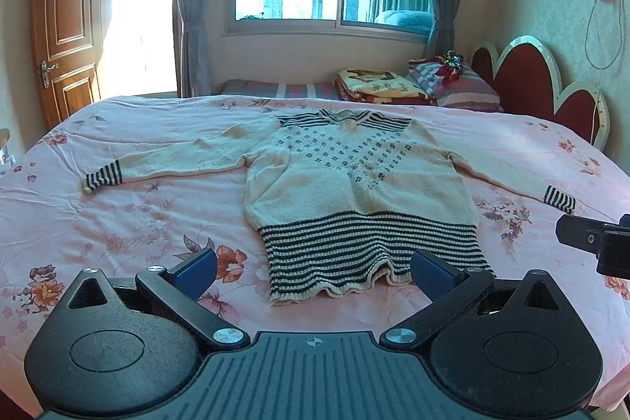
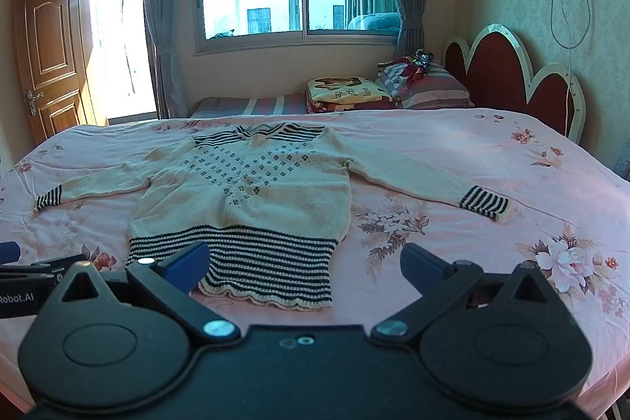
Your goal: Fold small clothes
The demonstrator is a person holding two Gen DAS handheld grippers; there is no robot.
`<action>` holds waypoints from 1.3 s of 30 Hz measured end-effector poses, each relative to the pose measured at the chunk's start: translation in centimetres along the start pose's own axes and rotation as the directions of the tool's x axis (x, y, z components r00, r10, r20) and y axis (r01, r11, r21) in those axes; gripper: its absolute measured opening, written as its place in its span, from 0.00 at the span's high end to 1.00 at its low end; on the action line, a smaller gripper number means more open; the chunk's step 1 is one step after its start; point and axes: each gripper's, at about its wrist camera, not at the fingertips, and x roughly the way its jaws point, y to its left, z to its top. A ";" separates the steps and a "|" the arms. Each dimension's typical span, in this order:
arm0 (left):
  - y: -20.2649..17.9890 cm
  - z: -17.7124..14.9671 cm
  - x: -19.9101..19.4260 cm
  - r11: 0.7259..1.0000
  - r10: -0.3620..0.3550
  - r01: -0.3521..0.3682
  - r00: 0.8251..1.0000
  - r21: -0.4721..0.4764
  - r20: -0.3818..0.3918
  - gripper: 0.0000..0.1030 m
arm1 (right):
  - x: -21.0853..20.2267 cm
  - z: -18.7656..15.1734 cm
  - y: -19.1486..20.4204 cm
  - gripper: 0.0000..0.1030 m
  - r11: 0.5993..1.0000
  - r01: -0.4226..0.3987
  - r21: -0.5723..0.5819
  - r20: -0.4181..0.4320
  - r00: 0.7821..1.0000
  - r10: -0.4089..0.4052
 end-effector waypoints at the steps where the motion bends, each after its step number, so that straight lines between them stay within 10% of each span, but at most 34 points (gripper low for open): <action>1: 0.0 0.0 0.0 1.000 0.000 0.000 1.000 0.001 0.000 0.00 | 0.0 0.0 0.0 0.01 1.000 -0.001 0.000 -0.002 1.000 0.001; 39: -0.4 0.0 0.2 1.000 0.016 -0.016 1.000 0.010 -0.011 0.00 | 0.4 -0.3 0.2 0.01 1.000 -0.012 0.013 -0.012 1.000 0.012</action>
